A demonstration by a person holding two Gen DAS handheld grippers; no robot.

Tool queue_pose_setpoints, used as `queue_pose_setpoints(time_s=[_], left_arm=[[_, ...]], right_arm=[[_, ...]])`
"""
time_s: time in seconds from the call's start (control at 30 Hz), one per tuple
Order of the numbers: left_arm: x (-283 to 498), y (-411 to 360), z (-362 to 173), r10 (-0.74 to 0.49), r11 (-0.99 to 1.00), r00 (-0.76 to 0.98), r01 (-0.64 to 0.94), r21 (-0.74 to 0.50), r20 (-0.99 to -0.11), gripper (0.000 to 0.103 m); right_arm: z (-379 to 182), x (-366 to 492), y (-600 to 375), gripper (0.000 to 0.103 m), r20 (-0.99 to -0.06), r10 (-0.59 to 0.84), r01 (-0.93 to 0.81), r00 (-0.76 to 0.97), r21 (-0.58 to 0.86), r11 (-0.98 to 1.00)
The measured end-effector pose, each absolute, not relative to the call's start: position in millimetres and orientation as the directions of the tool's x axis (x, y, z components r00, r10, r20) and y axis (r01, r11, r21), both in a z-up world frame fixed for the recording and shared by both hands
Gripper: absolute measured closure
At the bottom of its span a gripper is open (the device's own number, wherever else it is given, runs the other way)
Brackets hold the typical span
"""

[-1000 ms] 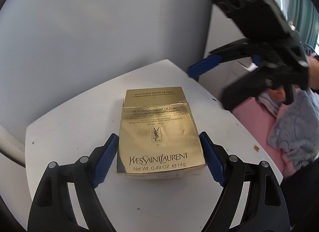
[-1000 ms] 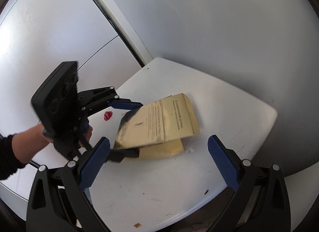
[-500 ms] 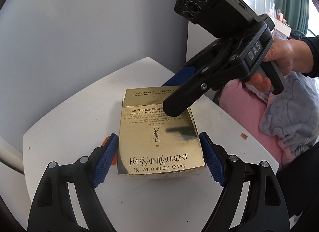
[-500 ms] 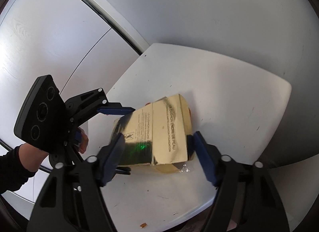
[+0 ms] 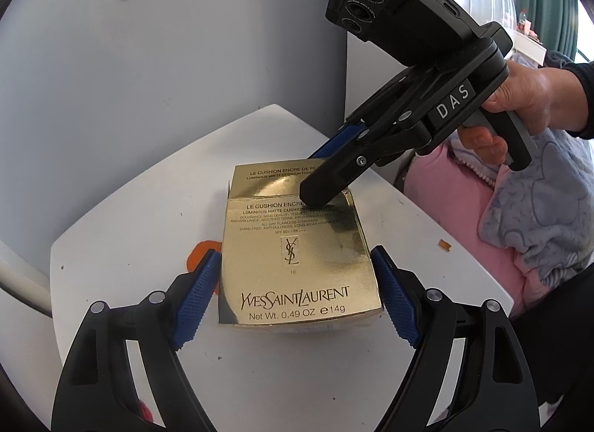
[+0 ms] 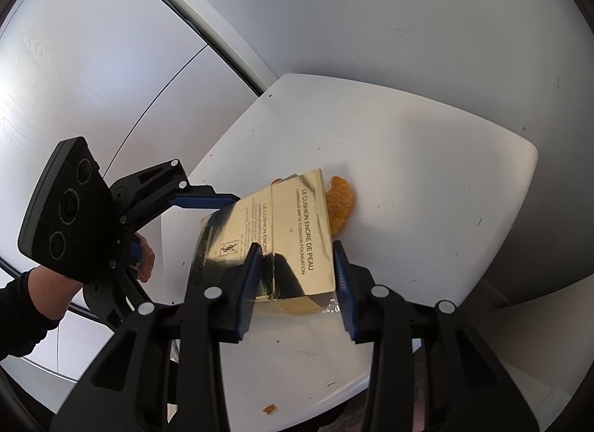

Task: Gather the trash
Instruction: 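Close the right tool on the gold box beside the left tool, then lift the gold box with both tools and carry it over the bin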

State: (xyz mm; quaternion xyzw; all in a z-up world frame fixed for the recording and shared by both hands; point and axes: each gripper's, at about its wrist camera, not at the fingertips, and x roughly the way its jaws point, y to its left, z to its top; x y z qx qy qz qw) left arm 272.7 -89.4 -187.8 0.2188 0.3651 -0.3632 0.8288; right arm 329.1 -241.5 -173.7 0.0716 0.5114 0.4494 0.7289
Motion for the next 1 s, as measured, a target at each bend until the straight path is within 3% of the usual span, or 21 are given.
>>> queue_pose_setpoints(time_s=[1.0], left_arm=[[141, -12, -106, -0.308, 0.790, 0.665, 0.577, 0.207, -0.680, 0.024]], right_arm=[[-97, 255, -151, 0.066, -0.626, 0.780, -0.765, -0.004, 0.504, 0.401]])
